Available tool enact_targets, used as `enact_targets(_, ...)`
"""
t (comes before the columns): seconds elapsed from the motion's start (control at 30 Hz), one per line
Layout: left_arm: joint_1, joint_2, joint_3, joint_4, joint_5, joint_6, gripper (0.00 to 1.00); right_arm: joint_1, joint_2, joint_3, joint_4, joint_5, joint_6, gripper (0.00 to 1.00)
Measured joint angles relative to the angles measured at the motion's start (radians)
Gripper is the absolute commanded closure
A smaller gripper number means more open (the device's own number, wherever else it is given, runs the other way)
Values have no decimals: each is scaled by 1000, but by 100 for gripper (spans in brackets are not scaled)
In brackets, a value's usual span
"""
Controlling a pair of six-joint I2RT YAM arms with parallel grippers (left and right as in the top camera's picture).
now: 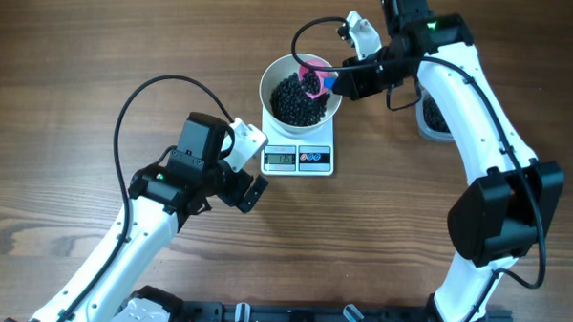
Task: Scoop item into bowl and weigh 150g on scale
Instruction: 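Tilt the pink scoop over the bowl to trickle beans in slowly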
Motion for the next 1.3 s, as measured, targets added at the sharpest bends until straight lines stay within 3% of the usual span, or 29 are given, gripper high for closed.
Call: enact_targets(1.3,0,0,0,0,0,0,0,78,-71,0,31,204,-141,96)
